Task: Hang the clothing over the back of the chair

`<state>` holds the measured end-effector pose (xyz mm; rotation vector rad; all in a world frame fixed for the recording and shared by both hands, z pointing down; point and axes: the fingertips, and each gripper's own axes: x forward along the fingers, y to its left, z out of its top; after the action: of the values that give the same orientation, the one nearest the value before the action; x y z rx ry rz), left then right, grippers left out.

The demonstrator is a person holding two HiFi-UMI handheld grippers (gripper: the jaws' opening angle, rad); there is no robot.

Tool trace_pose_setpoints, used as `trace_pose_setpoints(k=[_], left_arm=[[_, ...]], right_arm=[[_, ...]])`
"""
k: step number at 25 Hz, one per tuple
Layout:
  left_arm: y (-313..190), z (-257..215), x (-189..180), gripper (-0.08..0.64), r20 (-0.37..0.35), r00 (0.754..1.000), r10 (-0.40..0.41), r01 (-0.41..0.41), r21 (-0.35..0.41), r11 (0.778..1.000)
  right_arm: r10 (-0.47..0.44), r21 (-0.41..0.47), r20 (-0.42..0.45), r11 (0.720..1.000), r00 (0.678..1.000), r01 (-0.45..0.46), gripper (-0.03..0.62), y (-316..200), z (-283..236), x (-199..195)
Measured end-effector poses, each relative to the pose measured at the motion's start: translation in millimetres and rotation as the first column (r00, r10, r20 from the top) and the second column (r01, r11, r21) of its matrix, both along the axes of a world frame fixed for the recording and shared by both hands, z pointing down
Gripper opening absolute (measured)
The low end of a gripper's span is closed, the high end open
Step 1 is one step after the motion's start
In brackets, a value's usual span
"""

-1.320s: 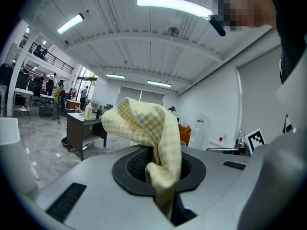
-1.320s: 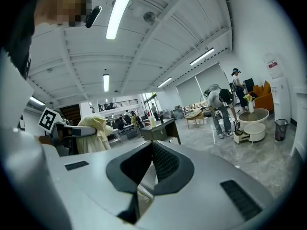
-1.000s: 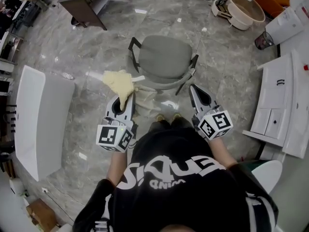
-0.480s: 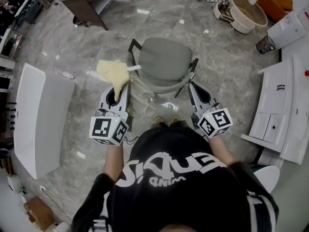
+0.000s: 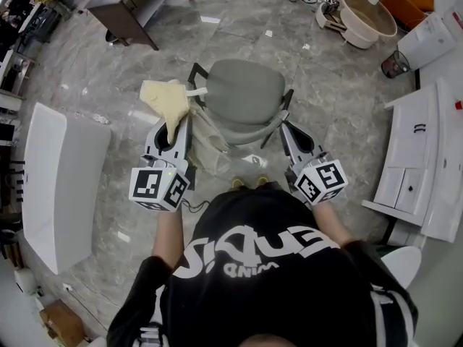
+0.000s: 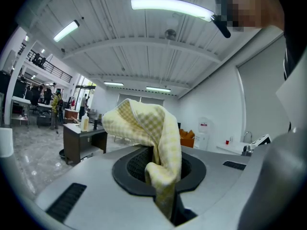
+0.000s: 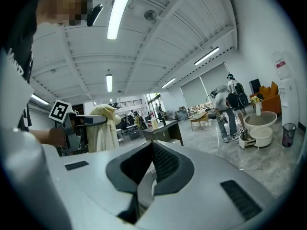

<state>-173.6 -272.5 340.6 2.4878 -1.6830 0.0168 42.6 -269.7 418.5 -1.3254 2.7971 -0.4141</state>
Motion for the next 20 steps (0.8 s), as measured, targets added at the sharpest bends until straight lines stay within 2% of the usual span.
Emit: trace_pose_setpoints(k=[20], left_arm=[[-60.0, 36.3, 32.6, 0.051, 0.006, 0.997, 0.076, -0.076, -0.02, 0.997]], right_arm=[[0.038, -0.026, 0.011, 0.999, 0.999, -0.038, 0.014, -4.7, 8.7, 7.4]])
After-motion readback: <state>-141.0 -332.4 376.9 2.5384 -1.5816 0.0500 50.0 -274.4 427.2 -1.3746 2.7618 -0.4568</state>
